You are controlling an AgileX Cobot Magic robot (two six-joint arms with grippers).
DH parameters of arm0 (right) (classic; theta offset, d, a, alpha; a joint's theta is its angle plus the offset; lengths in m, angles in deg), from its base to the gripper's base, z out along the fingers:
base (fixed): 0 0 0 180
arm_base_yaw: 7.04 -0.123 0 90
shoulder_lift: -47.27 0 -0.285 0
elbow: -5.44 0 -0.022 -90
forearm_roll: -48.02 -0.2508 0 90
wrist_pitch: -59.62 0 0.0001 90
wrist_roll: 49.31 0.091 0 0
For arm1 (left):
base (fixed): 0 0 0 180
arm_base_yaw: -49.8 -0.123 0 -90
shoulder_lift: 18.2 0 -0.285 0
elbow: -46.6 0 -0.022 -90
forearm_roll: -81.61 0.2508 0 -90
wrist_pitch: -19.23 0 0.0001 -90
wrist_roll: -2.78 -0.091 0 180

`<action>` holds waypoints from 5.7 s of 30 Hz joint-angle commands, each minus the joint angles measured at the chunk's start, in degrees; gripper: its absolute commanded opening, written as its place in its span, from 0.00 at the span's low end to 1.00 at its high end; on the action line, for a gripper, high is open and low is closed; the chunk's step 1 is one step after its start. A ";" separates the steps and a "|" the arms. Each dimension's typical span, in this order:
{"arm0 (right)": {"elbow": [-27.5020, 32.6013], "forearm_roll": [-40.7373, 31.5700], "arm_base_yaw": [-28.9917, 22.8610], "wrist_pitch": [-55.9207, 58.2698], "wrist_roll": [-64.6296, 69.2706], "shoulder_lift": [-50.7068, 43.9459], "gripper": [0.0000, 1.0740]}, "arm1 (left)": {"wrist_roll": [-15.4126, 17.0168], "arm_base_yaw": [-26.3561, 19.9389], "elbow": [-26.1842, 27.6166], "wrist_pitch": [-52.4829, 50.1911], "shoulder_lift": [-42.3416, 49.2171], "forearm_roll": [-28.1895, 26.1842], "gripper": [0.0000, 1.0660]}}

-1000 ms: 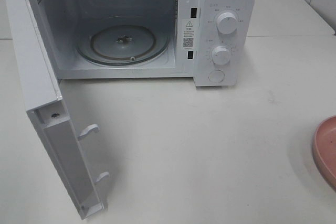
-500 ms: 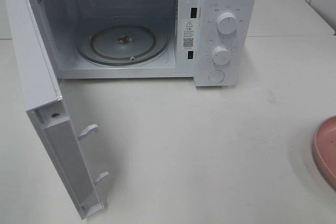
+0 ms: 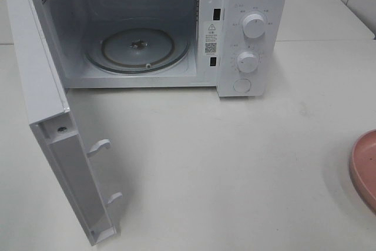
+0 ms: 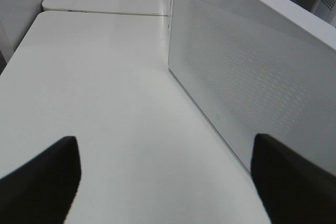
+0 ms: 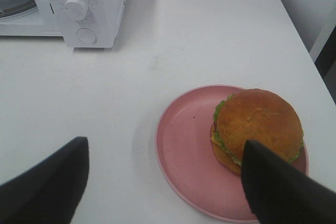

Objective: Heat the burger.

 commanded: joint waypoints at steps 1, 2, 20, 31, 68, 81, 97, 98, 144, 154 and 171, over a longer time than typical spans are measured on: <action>0.11 -0.06 0.17 -0.80 -0.46 -1.49 0.71 | 0.63 -0.06 0.40 -2.23 -3.32 0.74 0.57; 0.11 -0.06 0.17 -0.80 -0.46 -1.49 0.71 | 0.69 -0.06 0.40 -2.98 -4.58 1.20 0.51; 0.11 -0.06 0.17 -0.80 -0.46 -1.49 0.71 | -10.83 -0.06 -10.77 -42.63 -24.75 -0.74 0.00; 0.11 -0.06 0.17 -0.80 -0.46 -1.49 0.71 | -16.96 -0.06 -21.72 -69.61 -34.84 -5.67 0.00; 0.11 -0.06 0.17 -0.80 -0.46 -1.49 0.71 | 9.00 19.54 -17.88 -100.32 -70.76 24.75 0.00; 0.11 -0.06 0.17 -0.80 -0.46 -1.49 0.71 | 9.00 26.07 -6.88 -101.07 -81.76 21.72 0.00; 0.11 -0.06 0.17 -0.80 -0.46 -1.49 0.71 | 3.67 36.04 8.59 -100.55 -95.23 7.05 0.00; 0.11 -0.06 0.17 -0.80 -0.46 -1.49 0.71 | 3.67 36.04 8.59 -100.55 -95.23 7.05 0.00; 0.11 -0.06 0.17 -0.80 -0.46 -1.49 0.71 | -11.23 46.01 37.01 -69.96 -107.89 -15.24 0.03; 0.11 -0.06 0.17 -0.80 -0.46 -1.49 0.71 | -11.17 46.35 36.67 -45.09 -101.47 -14.61 0.95; 0.11 -0.06 0.17 -0.80 -0.46 -1.49 0.71 | -2.92 45.26 36.73 -3.72 -91.16 -2.06 0.92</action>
